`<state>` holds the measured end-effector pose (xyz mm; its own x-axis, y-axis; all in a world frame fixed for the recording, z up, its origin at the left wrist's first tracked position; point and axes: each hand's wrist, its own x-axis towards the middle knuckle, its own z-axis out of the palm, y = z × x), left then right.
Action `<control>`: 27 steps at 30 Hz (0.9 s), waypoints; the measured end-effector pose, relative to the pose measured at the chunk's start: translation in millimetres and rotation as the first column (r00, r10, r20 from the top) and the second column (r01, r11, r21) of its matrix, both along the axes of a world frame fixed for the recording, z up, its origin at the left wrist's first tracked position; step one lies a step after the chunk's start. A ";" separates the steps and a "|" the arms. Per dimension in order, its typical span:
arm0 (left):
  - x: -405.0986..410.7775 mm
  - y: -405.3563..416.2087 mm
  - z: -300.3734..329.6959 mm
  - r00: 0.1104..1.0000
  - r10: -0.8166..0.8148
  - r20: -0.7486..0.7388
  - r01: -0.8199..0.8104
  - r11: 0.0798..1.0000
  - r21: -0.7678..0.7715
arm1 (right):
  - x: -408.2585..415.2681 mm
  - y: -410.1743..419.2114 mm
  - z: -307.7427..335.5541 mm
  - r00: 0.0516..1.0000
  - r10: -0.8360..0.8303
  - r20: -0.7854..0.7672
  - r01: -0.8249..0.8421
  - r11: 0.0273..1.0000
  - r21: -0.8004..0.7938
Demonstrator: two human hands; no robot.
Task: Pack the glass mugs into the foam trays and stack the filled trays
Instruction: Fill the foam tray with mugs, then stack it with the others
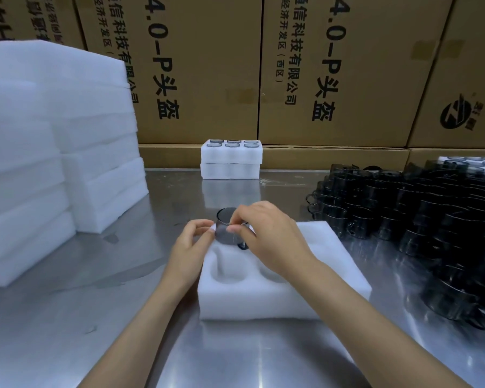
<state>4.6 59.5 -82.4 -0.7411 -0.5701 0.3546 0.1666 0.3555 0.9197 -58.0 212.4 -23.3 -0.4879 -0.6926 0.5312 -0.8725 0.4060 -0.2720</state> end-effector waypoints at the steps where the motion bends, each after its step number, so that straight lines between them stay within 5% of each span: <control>1: 0.2 0.7 0.2 1.000 0.003 -0.008 -0.003 1.000 -0.004 | -0.1 0.5 0.2 1.000 0.002 -0.002 -0.002 1.000 0.007; 7: 6.1 4.7 5.3 1.000 0.018 -0.010 -0.019 0.996 -0.088 | 1.9 1.0 -0.2 1.000 0.003 0.010 -0.003 1.000 0.005; 12: 21.2 8.5 20.4 0.992 0.027 -0.126 -0.048 0.986 -0.162 | 0.2 9.2 -1.6 0.997 -0.026 0.074 0.039 0.982 -0.187; 18: 38.3 9.6 27.8 0.996 -0.075 -0.041 0.038 0.820 -0.571 | 4.2 9.6 -3.8 0.999 0.017 0.030 -0.020 0.996 0.091; 27: 35.4 2.0 17.9 0.983 0.005 0.183 0.113 0.769 -0.630 | 3.5 4.9 -9.3 0.991 -0.040 0.129 -0.010 0.929 0.370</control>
<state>40.0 61.5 -64.4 -0.8439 -0.2152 0.4914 0.0719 0.8623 0.5012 -54.5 217.4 -32.6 -0.5480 -0.8191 0.1696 -0.8319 0.5126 -0.2128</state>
